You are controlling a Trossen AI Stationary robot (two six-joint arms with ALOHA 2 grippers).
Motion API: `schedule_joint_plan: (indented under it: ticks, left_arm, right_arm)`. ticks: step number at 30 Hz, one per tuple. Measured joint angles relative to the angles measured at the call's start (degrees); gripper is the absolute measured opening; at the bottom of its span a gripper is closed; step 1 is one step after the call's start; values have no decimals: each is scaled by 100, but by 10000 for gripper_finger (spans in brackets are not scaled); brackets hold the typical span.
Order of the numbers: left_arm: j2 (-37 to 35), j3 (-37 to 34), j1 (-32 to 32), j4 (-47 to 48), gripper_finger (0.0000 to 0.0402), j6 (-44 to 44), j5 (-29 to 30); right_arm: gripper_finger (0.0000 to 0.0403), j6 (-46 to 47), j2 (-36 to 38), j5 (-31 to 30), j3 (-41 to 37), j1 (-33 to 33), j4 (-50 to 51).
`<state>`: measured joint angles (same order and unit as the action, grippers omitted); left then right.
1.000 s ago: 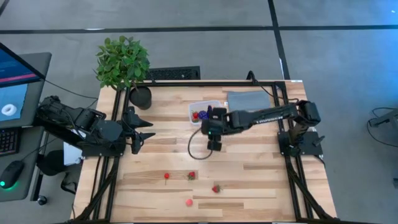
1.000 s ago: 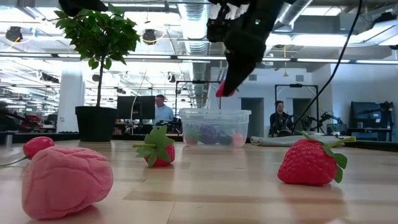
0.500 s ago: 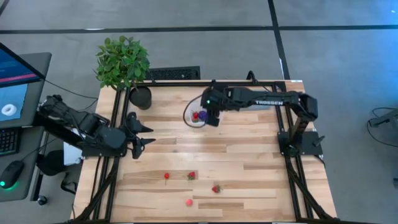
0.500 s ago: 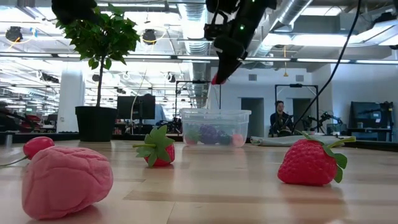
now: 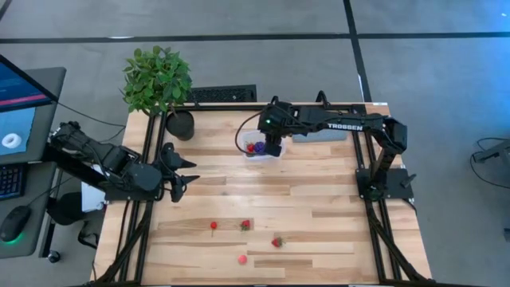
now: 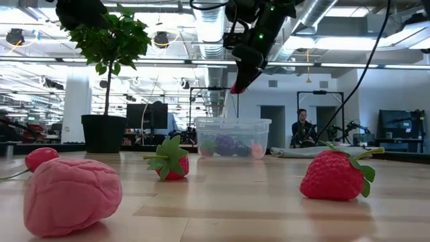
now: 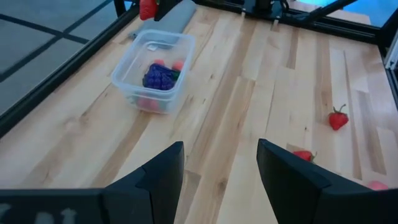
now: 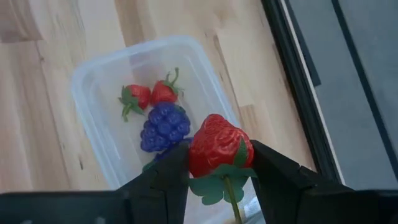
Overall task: Pick and placing Produce into tupperware
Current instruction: Put the strawberry into the container
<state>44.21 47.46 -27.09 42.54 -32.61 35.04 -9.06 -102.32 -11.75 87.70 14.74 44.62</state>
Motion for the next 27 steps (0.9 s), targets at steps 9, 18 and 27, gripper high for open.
schedule_joint_plan:
  ticks: [9,18,27]
  left_arm:
    - [0,0,0,-1,193,-1,35]
    - [0,0,0,-1,193,-10,35]
    - [0,0,2,-1,193,-18,33]
  right_arm:
    - [172,-2,-9,274,0,-2,-183]
    - [178,253,-20,428,-308,-94,-628]
    - [175,389,-20,429,-577,-116,-749]
